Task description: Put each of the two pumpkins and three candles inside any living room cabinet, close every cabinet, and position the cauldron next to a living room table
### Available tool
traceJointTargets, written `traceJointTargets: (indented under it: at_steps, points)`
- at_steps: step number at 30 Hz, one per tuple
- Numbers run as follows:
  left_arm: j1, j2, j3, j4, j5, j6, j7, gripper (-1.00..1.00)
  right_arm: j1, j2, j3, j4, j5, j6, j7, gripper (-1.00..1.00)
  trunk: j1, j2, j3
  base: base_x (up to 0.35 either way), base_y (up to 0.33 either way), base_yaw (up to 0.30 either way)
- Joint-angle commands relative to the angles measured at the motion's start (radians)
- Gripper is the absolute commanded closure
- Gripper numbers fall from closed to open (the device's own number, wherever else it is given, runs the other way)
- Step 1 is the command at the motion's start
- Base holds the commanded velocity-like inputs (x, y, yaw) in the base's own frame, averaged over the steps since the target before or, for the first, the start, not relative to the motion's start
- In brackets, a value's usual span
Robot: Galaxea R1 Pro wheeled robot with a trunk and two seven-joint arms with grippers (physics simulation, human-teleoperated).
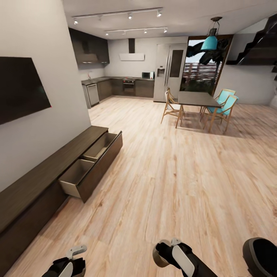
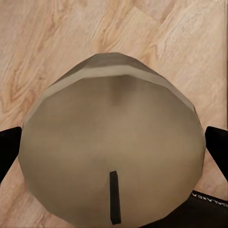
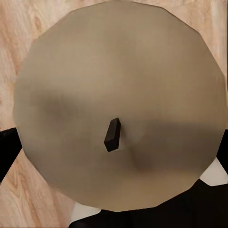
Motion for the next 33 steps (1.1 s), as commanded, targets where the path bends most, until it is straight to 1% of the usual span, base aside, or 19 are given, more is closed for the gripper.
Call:
traceJointTargets:
  at_steps: [1,12,17,23,33]
  points:
    - [0.0,0.002,-0.006,-0.002,0.01,0.002,0.01,1.0,-0.001,-0.001,0.005,-0.002,-0.008,0.001,-0.008,1.0,0.0,-0.001,0.0,0.0,0.0,-0.187]
    - [0.0,0.002,-0.007,-0.002,0.01,0.002,0.01,1.0,-0.001,-0.001,0.005,-0.001,-0.008,0.0,-0.008,1.0,0.0,-0.001,0.015,0.004,0.0,-0.187]
    - [0.0,0.002,-0.007,-0.002,0.01,0.002,0.01,1.0,-0.001,-0.001,0.005,-0.001,-0.008,0.0,-0.008,1.0,0.0,-0.001,0.022,0.107,0.0,-0.187]
    - [0.0,0.002,-0.007,-0.002,0.009,0.002,0.01,1.0,-0.001,-0.001,0.005,-0.001,-0.008,0.0,-0.008,1.0,0.0,-0.001,0.029,0.235,0.0,-0.166]
    - [0.0,0.002,-0.008,-0.002,0.009,0.002,0.01,1.0,-0.001,-0.001,0.005,-0.002,-0.008,0.0,-0.009,1.0,0.0,-0.001,0.031,0.327,0.0,-0.023]
